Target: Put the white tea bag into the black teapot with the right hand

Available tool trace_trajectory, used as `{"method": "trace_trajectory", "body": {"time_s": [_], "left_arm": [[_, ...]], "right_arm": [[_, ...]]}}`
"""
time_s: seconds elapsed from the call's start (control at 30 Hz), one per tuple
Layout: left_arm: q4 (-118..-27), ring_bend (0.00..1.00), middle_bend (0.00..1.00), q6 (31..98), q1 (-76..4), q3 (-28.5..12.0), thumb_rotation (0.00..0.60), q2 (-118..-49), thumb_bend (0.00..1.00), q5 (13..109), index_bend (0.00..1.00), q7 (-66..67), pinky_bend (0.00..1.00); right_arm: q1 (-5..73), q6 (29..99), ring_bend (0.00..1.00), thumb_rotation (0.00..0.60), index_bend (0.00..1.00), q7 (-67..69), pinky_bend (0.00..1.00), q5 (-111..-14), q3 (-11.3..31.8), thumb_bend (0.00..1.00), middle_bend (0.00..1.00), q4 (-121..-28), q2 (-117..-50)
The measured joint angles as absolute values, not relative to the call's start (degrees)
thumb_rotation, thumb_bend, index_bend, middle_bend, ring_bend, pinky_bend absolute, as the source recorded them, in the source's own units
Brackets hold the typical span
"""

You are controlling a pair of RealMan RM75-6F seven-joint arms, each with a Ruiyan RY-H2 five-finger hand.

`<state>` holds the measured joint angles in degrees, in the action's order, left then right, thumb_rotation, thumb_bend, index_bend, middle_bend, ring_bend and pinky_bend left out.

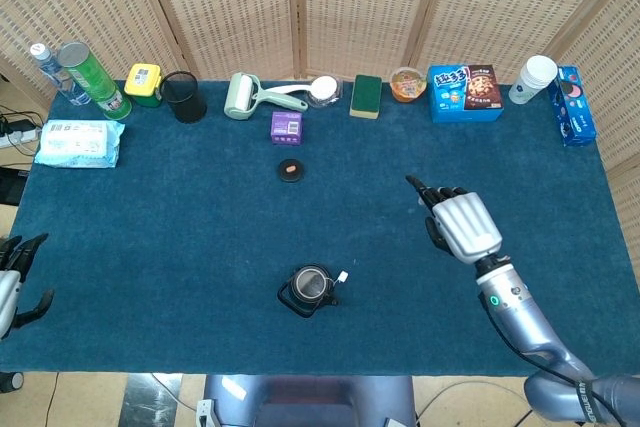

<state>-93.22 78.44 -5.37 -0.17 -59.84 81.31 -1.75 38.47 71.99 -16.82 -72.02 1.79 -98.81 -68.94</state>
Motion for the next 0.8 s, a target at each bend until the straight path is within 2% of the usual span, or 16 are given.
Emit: {"method": "trace_trajectory", "body": {"time_s": [0.23,0.8], "left_arm": [[-91.7,0.00,0.14,79.8,-3.3,0.4,0.600,-61.0,0.45,80.1,0.03,-2.6,0.12],[-88.6,0.00,0.14,83.9,0.4,1.1,0.600,-64.2,0.45,80.3,0.03,-2.4,0.12]], "right_arm": [[32.3,77.5,0.30,0.600,0.05,-16.3,0.35,-74.3,0.6,0.63,0.28,-96.5,-70.9],[16.3,93.2,0.30,0.600,0.07,-14.9,0.34,-76.8,-1.3,0.62,0.28,-92.8,-73.7]]}}
